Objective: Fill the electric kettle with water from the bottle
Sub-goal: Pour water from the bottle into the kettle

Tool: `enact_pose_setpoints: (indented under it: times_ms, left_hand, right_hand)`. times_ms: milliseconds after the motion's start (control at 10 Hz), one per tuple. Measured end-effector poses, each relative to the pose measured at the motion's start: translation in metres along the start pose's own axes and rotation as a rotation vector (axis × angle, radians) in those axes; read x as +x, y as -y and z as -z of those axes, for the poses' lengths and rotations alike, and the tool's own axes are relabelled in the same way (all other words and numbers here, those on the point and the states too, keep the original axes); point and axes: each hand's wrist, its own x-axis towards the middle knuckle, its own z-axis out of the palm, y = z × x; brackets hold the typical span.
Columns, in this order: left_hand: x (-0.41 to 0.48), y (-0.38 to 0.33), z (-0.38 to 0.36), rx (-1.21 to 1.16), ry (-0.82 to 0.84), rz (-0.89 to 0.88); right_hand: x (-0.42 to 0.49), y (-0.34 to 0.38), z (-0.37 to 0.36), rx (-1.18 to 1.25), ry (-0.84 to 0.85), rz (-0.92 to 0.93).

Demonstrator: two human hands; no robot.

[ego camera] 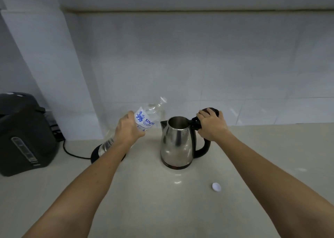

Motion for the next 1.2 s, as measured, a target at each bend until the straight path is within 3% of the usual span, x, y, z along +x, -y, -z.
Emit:
enact_pose_setpoints:
  times_ms: [400,900,1200]
  left_hand:
    - [0.024,0.012,0.007,0.323,0.059,-0.222]
    - [0.032,0.005,0.018,0.609,0.1,-0.338]
    - [0.035,0.001,0.025,0.673,0.105,-0.321]
  right_hand:
    - [-0.003,0.009,0.002,0.011,0.045,-0.055]
    - [-0.007,0.007,0.005,0.02,0.083,-0.056]
    - [-0.008,0.006,0.006,0.036,0.085,-0.045]
